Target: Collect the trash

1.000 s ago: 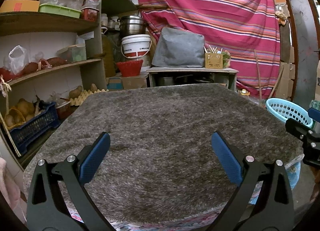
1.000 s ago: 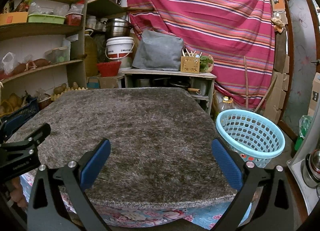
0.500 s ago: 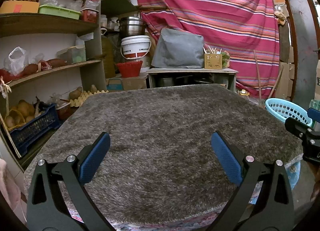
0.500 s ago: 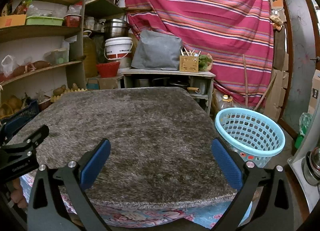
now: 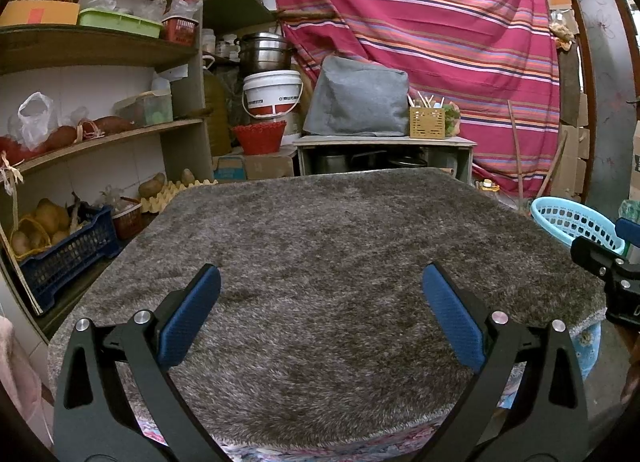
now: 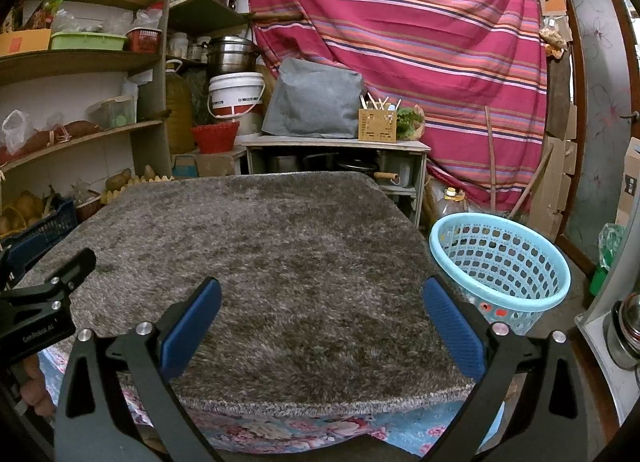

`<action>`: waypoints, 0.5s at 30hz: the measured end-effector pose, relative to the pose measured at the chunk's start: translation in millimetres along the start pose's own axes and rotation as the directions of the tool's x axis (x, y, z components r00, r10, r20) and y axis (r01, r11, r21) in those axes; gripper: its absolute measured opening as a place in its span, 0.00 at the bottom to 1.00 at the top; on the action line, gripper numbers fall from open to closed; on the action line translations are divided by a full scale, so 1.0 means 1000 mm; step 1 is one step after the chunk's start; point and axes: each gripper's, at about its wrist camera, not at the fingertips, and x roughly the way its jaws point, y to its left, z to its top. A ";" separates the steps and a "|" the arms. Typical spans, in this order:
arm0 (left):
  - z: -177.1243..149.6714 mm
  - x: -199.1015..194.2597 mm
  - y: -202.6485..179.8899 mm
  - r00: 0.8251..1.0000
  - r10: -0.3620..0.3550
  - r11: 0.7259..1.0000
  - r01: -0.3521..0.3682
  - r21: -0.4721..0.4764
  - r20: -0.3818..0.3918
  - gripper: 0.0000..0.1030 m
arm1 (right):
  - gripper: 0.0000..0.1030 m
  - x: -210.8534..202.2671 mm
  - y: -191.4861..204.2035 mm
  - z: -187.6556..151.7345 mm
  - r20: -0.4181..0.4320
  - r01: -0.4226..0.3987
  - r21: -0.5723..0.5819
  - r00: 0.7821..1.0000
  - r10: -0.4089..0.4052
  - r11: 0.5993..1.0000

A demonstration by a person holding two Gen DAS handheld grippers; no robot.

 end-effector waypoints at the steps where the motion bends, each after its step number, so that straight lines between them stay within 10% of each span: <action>1: 0.000 0.000 0.000 1.000 0.000 1.000 0.000 0.000 0.000 0.95 | 0.96 0.000 0.000 0.000 -0.001 0.000 -0.001 1.000 0.000 1.000; 15: 0.000 0.000 0.000 1.000 -0.001 1.000 0.001 0.000 0.000 0.95 | 0.96 0.000 -0.001 -0.001 -0.004 -0.001 -0.002 1.000 0.001 1.000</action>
